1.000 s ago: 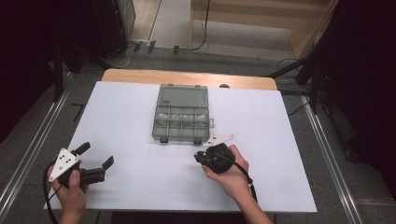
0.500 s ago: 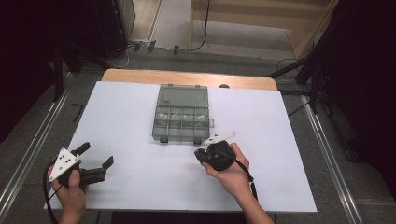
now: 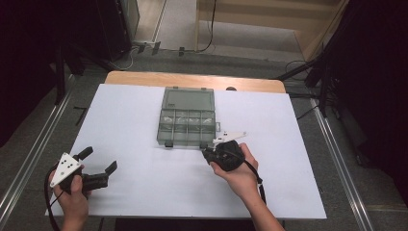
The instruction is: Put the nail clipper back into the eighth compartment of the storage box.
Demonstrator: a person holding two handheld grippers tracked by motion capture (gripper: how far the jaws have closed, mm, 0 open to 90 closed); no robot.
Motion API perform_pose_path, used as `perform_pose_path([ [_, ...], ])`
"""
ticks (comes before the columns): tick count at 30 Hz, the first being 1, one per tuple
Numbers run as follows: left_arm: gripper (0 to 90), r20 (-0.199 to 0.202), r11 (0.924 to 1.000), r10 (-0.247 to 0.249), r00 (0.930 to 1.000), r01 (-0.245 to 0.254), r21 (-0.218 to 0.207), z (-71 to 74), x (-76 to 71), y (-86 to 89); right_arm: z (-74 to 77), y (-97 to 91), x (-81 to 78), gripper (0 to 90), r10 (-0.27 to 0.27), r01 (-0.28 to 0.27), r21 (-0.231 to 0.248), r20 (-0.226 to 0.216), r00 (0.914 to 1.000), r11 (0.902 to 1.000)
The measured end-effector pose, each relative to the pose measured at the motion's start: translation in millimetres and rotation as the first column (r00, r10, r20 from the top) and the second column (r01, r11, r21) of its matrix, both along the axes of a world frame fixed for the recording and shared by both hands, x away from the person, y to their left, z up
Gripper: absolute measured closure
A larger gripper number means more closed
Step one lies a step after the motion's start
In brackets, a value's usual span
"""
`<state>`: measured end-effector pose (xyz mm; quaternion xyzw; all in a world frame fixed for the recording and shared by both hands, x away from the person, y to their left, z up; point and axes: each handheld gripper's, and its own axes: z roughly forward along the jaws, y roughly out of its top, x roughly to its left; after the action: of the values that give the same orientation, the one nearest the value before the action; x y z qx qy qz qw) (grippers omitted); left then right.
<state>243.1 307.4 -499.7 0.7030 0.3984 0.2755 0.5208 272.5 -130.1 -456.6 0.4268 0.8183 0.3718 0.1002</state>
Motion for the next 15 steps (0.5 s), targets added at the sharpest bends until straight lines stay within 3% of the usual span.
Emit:
perform_pose_path([
  [15, 0.0, 0.0, 1.0, 0.0, 1.0, 0.0, -0.001, 0.0, 0.0, -0.3, 8.9, -9.7, 13.1, 82.1, -0.046, 0.046, 0.022, 0.021, 0.9987, 0.9987],
])
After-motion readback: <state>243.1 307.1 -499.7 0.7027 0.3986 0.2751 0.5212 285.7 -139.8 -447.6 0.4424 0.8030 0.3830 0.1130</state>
